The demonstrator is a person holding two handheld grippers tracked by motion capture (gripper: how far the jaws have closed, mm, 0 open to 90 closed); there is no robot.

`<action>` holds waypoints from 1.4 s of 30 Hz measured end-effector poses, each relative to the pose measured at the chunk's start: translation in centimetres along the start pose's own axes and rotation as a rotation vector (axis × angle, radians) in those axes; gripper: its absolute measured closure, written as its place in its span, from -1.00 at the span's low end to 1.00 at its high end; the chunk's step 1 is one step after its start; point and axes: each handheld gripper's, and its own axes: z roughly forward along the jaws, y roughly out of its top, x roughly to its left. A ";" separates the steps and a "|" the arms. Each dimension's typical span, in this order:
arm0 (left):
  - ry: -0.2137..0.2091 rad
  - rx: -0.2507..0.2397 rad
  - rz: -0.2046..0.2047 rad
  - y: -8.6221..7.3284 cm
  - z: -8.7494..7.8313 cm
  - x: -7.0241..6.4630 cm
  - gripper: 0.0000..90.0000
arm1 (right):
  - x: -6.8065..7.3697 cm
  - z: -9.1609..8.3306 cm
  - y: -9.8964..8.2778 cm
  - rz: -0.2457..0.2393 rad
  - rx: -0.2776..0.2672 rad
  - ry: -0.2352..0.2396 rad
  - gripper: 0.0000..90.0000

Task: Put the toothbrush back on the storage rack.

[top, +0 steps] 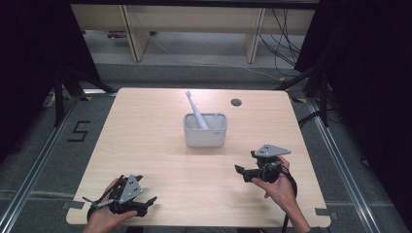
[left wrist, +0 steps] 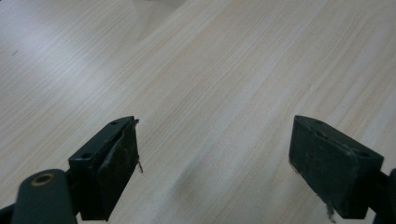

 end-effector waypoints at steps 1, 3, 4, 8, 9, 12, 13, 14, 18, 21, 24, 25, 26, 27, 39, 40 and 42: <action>0.001 -0.001 -0.001 0.0 0.0 0.0 -0.66 | -0.1 0.0 -0.1 -0.009 -0.002 0.001 -0.60; 0.004 -0.001 0.001 0.0 0.1 0.0 -0.66 | 0.1 -0.1 -0.2 0.019 0.003 -0.003 -0.60; 0.002 0.004 0.005 0.0 0.1 0.0 -0.66 | -0.2 -0.1 -0.3 -0.017 -0.001 0.006 -0.60; 0.000 0.003 0.002 0.0 0.1 0.0 -0.66 | -0.2 -0.3 -0.6 -0.008 0.001 0.004 -0.60; 0.001 0.002 -0.001 0.0 0.1 0.0 -0.66 | -0.2 -0.3 -0.7 -0.012 0.007 0.004 -0.60; -0.005 0.006 0.004 0.0 0.1 0.0 -0.66 | 0.0 -0.5 -1.0 0.009 0.012 0.006 -0.61; -0.006 0.006 0.003 0.0 0.1 0.0 -0.66 | 0.0 -0.5 -1.0 0.002 0.019 0.007 -0.61; -0.007 0.006 0.003 0.0 0.1 0.0 -0.66 | 0.0 -0.5 -1.0 -0.009 0.013 0.009 -0.61; 0.009 -0.004 -0.006 0.0 0.2 -0.2 -0.66 | 0.3 -0.6 -1.4 0.007 0.009 0.008 -0.62; 0.011 -0.004 -0.007 -0.1 0.3 -0.1 -0.66 | 0.5 -0.6 -1.8 0.021 0.024 0.013 -0.62; 0.016 0.003 -0.002 0.0 0.2 -0.1 -0.66 | 0.5 -0.7 -1.9 -0.010 0.017 0.021 -0.62; 0.014 -0.001 -0.006 0.0 0.3 -0.1 -0.66 | 0.8 -0.8 -2.0 0.020 0.024 0.023 -0.62; 0.005 0.005 0.001 0.0 0.2 -0.1 -0.66 | 0.6 -0.8 -2.0 -0.009 0.011 0.020 -0.62; 0.006 -0.002 -0.008 0.0 0.3 -0.2 -0.66 | 0.8 -0.9 -2.1 0.013 0.015 0.026 -0.63; 0.004 0.000 -0.007 -0.1 0.3 -0.2 -0.66 | 1.3 -1.3 -2.9 -0.011 0.037 0.041 -0.63; 0.005 0.001 -0.005 -0.1 0.3 -0.2 -0.66 | 1.2 -1.4 -3.0 -0.026 0.038 0.043 -0.63; 0.008 0.000 -0.006 -0.1 0.2 -0.1 -0.66 | 1.3 -1.5 -3.1 -0.016 0.047 0.047 -0.63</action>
